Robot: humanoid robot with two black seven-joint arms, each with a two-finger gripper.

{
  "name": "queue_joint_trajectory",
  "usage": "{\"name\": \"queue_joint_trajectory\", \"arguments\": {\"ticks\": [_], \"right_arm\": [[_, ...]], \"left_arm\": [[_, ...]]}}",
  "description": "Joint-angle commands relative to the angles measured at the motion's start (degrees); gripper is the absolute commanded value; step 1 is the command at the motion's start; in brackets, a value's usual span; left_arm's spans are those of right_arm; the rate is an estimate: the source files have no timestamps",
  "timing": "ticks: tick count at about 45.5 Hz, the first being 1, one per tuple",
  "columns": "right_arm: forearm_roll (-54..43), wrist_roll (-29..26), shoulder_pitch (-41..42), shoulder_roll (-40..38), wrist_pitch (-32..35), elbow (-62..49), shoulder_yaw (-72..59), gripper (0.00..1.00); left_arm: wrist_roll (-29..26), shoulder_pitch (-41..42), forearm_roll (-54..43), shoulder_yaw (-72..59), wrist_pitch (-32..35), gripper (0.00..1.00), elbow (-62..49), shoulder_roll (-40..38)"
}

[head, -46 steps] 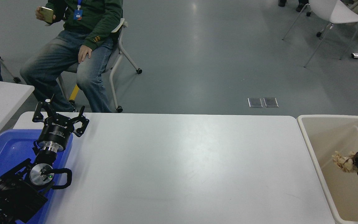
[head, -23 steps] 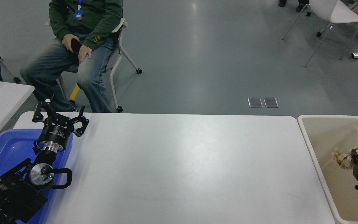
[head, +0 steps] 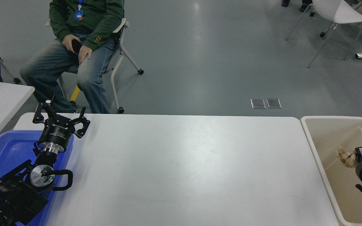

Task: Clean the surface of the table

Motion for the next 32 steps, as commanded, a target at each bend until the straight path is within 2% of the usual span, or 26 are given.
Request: {"name": "queue_joint_trajectory", "arguments": {"ticks": [1,32], "right_arm": [[0.2,-0.02,0.05,-0.27,-0.13,-0.02,0.16,1.0],[0.47,0.07,0.84,-0.45,0.66,0.15,0.86,1.0]], "left_arm": [[0.0,0.0,0.0,0.0,0.0,1.0,0.0,0.0],[0.0,0.0,0.0,0.0,0.0,1.0,0.0,0.0]]}}
